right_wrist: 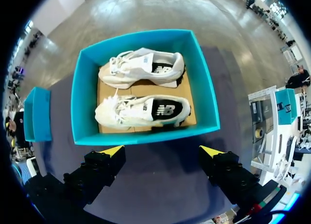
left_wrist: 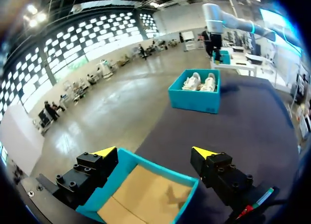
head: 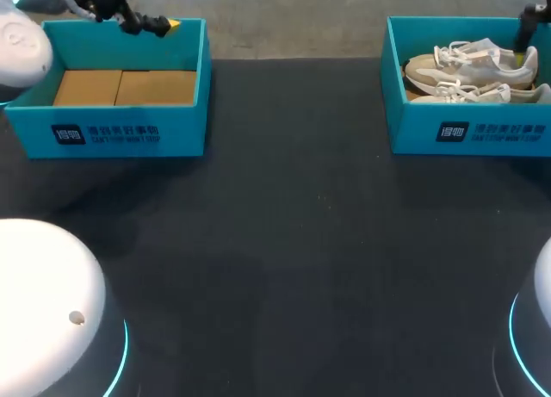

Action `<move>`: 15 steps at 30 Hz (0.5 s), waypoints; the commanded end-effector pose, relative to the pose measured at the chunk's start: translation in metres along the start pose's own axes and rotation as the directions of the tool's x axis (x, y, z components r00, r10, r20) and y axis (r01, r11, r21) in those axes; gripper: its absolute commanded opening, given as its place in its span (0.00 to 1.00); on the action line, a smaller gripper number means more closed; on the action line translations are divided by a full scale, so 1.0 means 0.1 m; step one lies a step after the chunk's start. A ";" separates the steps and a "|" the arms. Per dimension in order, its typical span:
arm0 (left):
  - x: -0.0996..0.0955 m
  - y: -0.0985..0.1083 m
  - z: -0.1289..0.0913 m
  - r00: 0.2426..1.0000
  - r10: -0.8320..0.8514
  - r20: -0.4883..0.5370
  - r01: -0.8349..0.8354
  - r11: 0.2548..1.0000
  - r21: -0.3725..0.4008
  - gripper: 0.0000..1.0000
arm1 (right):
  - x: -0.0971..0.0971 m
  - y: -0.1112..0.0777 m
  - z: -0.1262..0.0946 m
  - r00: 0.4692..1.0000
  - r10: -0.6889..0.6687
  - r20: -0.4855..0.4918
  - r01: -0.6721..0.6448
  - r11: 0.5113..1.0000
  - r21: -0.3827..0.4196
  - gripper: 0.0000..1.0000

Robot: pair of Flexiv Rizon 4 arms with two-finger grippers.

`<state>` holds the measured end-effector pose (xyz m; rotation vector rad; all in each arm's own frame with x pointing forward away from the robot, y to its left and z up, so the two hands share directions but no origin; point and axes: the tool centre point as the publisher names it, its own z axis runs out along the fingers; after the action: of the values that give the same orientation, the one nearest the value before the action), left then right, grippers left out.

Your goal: Take the shoe out of the shoebox, open the shoe tongue, remove and reinsert the insole, then place the shoe into the shoebox

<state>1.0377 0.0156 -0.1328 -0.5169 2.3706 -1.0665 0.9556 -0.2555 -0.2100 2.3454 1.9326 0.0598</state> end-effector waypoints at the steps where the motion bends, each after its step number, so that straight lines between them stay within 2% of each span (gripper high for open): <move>1: 0.03 0.00 0.08 0.822 -0.455 0.343 0.546 0.802 -0.244 1.00 | 0.00 -0.13 0.00 1.000 -0.005 0.001 0.005 1.000 0.011 1.00; 7: 0.00 0.04 0.00 0.653 -0.589 0.476 0.731 0.655 -0.192 1.00 | -0.03 -0.29 0.04 1.000 -0.008 -0.006 0.009 0.999 0.037 1.00; 15: -0.04 0.14 -0.07 0.444 -0.657 0.609 0.868 0.484 -0.112 1.00 | -0.10 -0.46 0.03 1.000 -0.003 -0.012 0.004 0.998 0.058 1.00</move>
<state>1.0390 0.0325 -0.1403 -1.1942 2.2391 -0.9634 0.9185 -0.2557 -0.2184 2.3868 1.9707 0.0029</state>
